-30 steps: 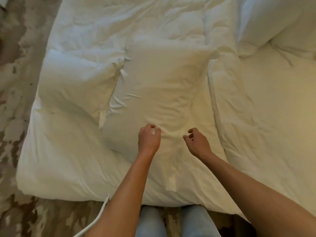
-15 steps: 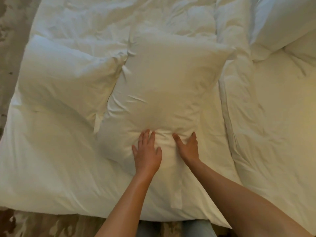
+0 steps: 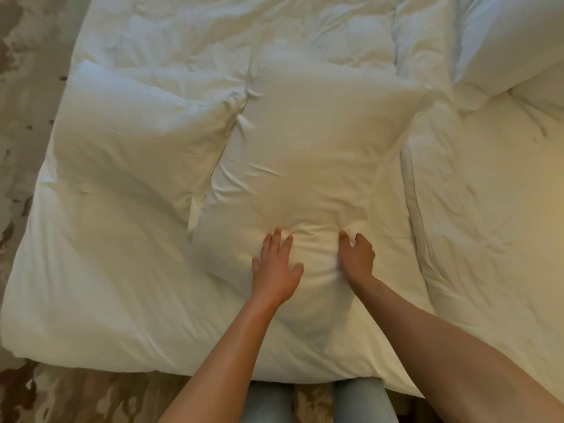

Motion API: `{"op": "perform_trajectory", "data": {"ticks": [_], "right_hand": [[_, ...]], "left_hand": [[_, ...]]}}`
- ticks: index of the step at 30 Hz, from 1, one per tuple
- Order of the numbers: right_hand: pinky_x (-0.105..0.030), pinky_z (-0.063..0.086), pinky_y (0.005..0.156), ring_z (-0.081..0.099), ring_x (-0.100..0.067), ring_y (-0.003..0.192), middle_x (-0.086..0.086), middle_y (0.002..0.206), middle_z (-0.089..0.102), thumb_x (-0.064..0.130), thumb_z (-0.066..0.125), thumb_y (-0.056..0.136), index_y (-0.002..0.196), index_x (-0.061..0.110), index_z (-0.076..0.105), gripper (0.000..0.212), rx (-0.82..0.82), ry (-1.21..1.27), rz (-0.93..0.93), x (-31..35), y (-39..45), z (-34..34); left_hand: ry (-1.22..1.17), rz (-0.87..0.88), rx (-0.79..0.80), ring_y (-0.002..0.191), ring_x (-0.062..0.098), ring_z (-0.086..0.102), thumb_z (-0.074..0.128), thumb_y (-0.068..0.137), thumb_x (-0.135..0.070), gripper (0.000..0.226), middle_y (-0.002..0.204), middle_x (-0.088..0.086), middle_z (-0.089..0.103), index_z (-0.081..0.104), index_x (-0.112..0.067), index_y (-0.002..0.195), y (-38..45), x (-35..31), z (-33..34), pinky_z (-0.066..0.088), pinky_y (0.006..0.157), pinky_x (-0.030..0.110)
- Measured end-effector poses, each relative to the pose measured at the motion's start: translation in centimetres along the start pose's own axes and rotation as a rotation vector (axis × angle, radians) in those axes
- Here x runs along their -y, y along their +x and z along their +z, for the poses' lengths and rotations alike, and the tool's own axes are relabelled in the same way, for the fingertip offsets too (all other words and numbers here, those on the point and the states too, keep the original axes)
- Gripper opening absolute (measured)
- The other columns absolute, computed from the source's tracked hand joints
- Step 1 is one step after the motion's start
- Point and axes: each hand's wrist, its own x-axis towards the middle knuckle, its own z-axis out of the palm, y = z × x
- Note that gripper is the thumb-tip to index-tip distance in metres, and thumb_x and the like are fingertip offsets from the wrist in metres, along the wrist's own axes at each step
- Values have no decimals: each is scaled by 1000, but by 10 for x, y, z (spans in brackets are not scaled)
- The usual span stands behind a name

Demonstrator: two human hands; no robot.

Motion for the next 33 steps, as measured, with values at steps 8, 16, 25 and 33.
{"op": "perform_trajectory", "data": {"ticks": [8, 16, 25, 33], "right_hand": [[-31, 35, 70, 55, -26, 77, 1, 76, 58, 30, 53, 104, 76, 13, 56, 32, -114, -169, -280, 88, -61, -114], [-35, 39, 64, 58, -22, 67, 0, 65, 60, 31, 63, 102, 68, 13, 58, 38, -236, -405, -531, 124, -145, -227], [-39, 52, 66, 65, -17, 68, 5, 75, 70, 29, 63, 102, 89, 20, 69, 17, -308, -494, -714, 96, -234, -300], [-36, 49, 64, 64, -9, 67, 10, 75, 71, 36, 67, 97, 95, 28, 74, 11, -351, -380, -561, -4, -264, -342]], "left_hand": [[-147, 159, 8, 158, 26, 5, 56, 96, -45, 72, 171, 7, 5, 26, -27, 160, -33, -74, -61, 17, 127, 42], [-462, 281, -48, 149, 30, 30, 60, 92, -38, 64, 160, 9, 31, 42, -17, 150, -68, -162, -87, 29, 120, 38], [-277, 785, -27, 154, 22, 20, 59, 89, -24, 65, 166, 0, 29, 43, -34, 151, -87, -241, -123, 19, 126, 43], [382, 1066, -29, 104, 27, 60, 48, 100, -35, 24, 107, 2, 63, 66, -22, 110, -121, -248, -74, 46, 86, 41]]}}
